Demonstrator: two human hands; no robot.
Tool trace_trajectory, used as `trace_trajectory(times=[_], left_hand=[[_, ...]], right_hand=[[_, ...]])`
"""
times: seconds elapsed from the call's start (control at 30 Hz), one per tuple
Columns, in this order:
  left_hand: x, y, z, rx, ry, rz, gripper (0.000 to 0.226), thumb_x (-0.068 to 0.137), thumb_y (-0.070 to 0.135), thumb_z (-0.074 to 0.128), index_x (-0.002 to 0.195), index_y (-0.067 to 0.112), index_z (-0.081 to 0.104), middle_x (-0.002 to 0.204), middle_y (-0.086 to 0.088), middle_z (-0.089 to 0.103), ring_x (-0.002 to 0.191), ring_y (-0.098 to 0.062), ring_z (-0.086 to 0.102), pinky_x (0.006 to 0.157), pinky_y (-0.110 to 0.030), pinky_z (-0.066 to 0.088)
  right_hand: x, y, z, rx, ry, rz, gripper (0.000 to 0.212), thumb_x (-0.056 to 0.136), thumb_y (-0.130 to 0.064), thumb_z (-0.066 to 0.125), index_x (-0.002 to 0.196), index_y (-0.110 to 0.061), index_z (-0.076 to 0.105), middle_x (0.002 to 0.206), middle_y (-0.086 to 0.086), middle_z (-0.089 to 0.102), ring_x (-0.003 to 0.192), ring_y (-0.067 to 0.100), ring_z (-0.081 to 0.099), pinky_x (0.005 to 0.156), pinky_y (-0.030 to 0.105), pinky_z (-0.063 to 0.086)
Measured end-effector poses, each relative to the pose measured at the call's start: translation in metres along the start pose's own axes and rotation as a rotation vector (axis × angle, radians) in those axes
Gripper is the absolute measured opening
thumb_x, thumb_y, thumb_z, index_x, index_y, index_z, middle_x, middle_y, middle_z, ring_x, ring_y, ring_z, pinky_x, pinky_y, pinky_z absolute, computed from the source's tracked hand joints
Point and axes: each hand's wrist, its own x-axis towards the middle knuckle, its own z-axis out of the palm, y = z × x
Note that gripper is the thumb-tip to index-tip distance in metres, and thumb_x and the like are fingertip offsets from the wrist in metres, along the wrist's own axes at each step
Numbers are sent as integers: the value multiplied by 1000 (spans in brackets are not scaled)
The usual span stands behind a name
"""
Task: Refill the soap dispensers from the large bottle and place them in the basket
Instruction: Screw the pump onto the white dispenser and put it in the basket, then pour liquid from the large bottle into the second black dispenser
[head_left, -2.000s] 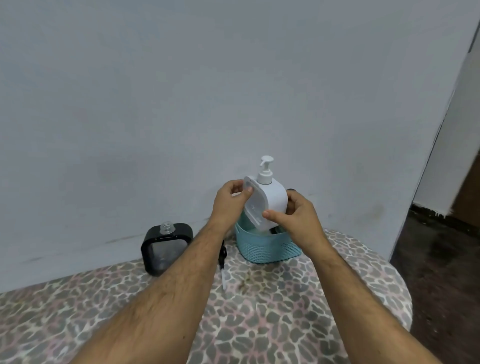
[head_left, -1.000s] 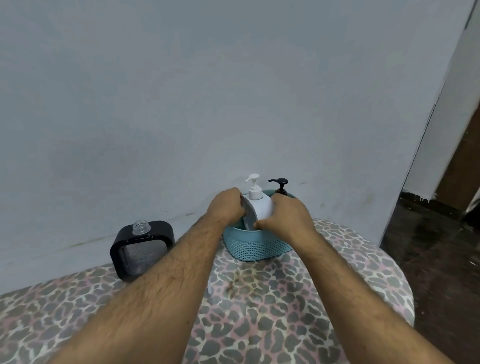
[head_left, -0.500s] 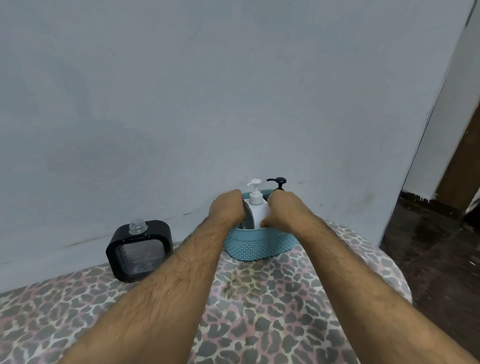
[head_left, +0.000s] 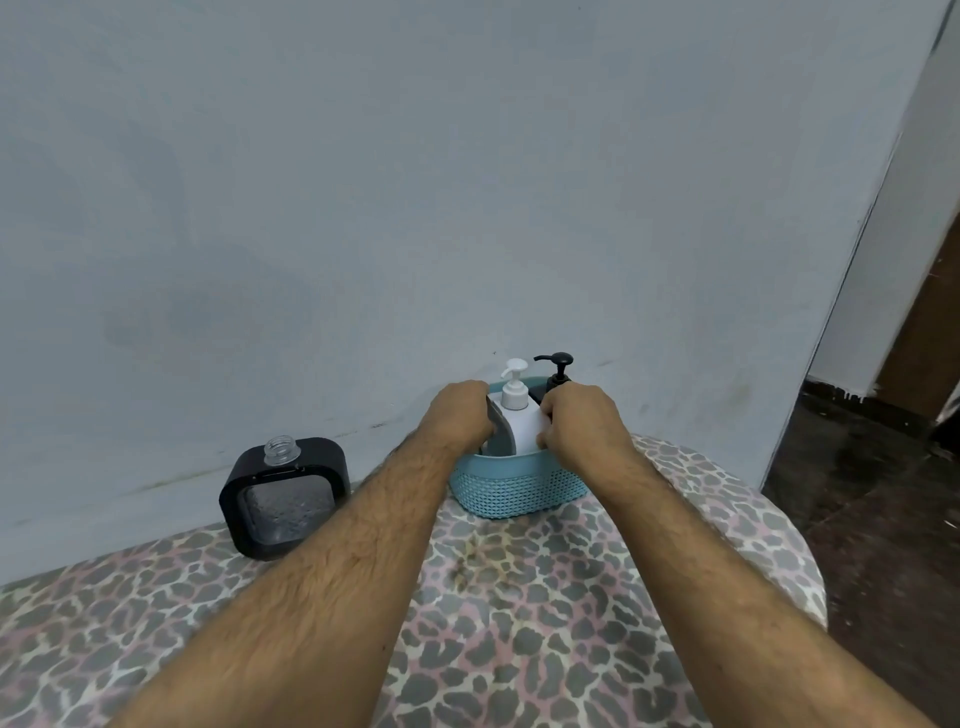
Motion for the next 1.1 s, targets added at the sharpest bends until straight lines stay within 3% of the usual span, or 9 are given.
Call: trace_trajectory(times=[0.23,0.4,0.5,0.7,0.9,1.1], left_hand=[[-11,4,-6,33,-24,56,19,83,20,74,85,13,56,88,-4,60,83,-20,56,67,-29,39],[-19,7,-13,-14,16,46,29,78,31,79,89,10,62,92,-7,65,82,-21,56,67,-30,40],[-25,12,-13,-32,14,31,34,74,34,82,85,13,57,82,-1,58,80,-20,55,64,-29,38],[-31,16,-10,-19,89,-10,47,72,39,84,100,10,60,96,-5,64,84,-19,52,69,-30,42],[-36,15,-15,26,56,26,31,81,30,78,96,10,60,101,-8,68,88,-22,59,70,-29,40],[-73,1,-35,-54,217,58,34,91,35,64,113,10,65,108,-7,68,100,-26,62,83,-37,48]], right_hand=[[-6,-2,-2,39,27,16,27,86,3,56,104,-9,72,101,9,69,81,23,52,69,29,41],[-13,-4,-5,80,56,25,31,91,3,52,112,-10,71,110,9,69,99,26,62,84,33,50],[-14,-6,-5,82,42,34,25,91,0,53,106,-9,71,107,10,69,85,25,57,79,31,49],[-17,-6,-4,71,46,30,29,92,2,51,109,-9,71,95,10,62,87,26,56,74,29,43],[-22,-8,-4,80,92,26,31,93,1,49,111,-11,70,110,9,67,92,26,59,78,31,45],[-37,-14,-5,168,240,-15,22,93,-13,59,109,-11,74,110,9,67,97,27,64,83,35,49]])
